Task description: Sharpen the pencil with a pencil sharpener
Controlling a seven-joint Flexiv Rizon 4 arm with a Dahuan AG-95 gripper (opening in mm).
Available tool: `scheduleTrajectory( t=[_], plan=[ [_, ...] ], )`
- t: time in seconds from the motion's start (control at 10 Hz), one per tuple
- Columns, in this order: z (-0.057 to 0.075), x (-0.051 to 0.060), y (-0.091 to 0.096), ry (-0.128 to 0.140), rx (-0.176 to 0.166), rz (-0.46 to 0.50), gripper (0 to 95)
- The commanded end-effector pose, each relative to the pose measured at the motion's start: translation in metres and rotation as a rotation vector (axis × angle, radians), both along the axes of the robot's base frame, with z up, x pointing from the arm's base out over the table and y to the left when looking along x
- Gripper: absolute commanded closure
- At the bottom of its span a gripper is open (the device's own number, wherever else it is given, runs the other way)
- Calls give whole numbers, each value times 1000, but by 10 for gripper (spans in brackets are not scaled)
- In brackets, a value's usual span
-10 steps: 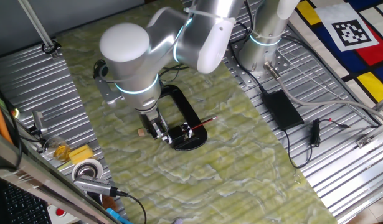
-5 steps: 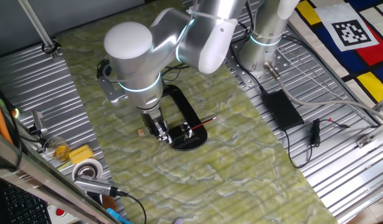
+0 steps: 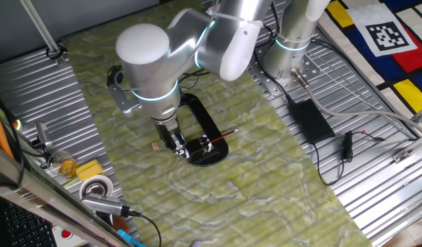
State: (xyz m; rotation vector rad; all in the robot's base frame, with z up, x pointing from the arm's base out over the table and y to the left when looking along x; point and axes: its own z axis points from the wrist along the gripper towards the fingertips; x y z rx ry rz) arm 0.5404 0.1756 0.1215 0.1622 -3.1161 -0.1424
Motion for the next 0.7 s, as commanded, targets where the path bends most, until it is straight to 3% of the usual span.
scheduleTrajectory(
  t=[0.1, 0.7],
  plan=[
    [0, 1, 1, 24, 3, 31, 760],
    [0, 1, 1, 31, 28, -48, 760]
  ],
)
